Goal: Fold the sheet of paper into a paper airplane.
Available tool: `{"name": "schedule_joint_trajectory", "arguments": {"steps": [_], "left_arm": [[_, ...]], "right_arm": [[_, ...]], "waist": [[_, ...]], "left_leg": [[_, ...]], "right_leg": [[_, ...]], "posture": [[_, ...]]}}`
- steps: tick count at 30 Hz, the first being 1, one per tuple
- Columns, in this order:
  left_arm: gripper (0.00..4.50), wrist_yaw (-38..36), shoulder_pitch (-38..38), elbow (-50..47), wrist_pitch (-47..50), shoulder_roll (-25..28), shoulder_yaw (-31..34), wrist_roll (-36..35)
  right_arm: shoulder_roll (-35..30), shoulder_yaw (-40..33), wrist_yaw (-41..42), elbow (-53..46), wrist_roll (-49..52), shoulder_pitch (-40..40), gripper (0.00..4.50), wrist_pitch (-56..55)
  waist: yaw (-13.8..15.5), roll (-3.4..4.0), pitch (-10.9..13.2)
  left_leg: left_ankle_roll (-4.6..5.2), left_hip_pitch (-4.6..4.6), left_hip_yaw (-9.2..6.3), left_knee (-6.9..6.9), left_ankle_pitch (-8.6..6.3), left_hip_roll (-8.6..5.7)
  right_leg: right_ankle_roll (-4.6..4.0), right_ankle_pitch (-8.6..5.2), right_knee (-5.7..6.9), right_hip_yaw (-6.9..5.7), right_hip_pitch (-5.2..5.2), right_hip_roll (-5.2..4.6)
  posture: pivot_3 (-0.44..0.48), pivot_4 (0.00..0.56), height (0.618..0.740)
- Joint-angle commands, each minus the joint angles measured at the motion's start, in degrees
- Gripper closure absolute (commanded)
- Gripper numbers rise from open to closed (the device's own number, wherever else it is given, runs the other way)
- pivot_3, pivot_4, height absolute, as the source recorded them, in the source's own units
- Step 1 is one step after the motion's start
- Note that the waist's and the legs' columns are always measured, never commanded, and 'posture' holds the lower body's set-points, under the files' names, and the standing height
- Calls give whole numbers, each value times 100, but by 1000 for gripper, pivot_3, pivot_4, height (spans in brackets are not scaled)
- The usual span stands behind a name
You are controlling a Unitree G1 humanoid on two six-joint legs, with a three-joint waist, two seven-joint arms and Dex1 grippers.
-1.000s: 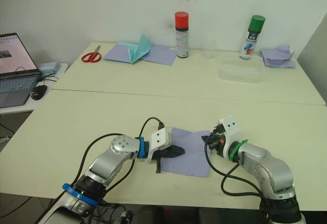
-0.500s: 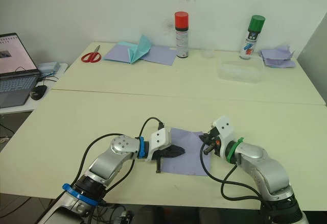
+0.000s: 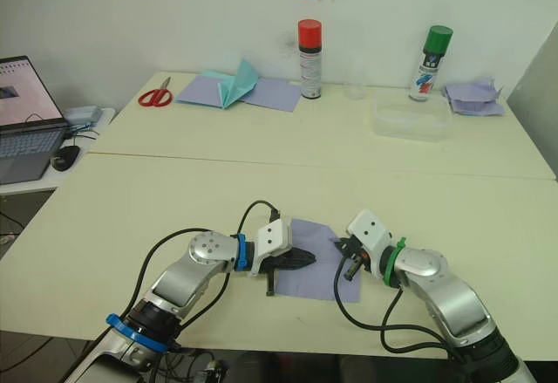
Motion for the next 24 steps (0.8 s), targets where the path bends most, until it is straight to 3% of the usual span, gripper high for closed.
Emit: {"name": "schedule_joint_trajectory", "arguments": {"steps": [1, 24], "left_arm": [[4500, 162, 101, 196, 130, 61, -76, 268], [4500, 158, -9, 375, -9, 48, -82, 338]], "right_arm": [[-27, -8, 65, -29, -123, 13, 4487, -163], [58, 232, 149, 253, -586, -19, 4487, -257]], "waist": [[0, 0, 0], [1, -1, 1]], "left_leg": [[0, 0, 0, 0, 0, 0], [0, 0, 0, 0, 0, -1]], "right_leg": [[0, 0, 0, 0, 0, 0], [0, 0, 0, -1, 0, -6]], "posture": [[0, 150, 740], [0, 150, 740]]}}
